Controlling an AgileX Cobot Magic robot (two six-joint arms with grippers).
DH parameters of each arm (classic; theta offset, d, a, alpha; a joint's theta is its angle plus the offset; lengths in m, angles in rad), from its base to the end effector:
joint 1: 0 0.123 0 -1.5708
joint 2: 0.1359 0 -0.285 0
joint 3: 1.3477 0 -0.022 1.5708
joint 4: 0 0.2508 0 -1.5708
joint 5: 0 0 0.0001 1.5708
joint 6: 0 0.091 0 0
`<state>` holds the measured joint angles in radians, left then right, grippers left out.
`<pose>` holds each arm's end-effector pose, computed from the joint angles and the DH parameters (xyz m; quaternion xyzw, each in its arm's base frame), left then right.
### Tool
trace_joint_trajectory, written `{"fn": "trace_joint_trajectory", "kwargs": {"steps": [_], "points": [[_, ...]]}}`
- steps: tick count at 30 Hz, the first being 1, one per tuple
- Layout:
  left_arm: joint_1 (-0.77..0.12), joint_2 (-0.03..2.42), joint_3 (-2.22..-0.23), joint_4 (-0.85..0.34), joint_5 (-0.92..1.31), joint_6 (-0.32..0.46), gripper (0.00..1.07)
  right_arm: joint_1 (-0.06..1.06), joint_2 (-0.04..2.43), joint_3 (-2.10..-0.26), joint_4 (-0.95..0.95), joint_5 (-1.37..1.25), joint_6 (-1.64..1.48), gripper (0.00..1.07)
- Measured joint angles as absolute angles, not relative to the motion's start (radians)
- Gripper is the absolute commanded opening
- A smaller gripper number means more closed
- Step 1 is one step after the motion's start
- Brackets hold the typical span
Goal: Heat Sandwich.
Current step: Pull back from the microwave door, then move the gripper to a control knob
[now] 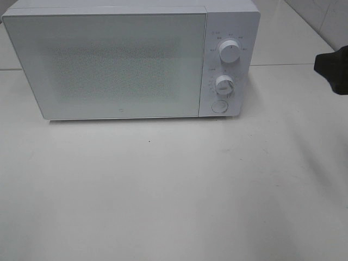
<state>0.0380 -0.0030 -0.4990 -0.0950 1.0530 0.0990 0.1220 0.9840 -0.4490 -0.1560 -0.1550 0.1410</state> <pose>-0.0048 -0.0077 0.2779 0.0276 0.8493 -0.0114 0.5271 0.1967 0.0263 0.2642 -0.0614 0.8009 0.0420 0.5942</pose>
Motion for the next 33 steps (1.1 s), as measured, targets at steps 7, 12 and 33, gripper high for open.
{"fn": "trace_joint_trajectory", "kwargs": {"steps": [7,12,33], "points": [[0.038,-0.003,-0.499,-0.095,1.053,0.099,1.01,0.122,1.102,-0.356,-0.023,-0.440,0.000,0.81],[0.038,-0.003,-0.499,-0.095,1.053,0.099,1.01,0.122,1.175,-0.317,0.098,-0.601,-0.094,0.79],[0.038,-0.003,-0.499,-0.095,1.053,0.099,1.01,0.512,1.529,-0.281,0.512,-1.119,-0.225,0.77]]}}
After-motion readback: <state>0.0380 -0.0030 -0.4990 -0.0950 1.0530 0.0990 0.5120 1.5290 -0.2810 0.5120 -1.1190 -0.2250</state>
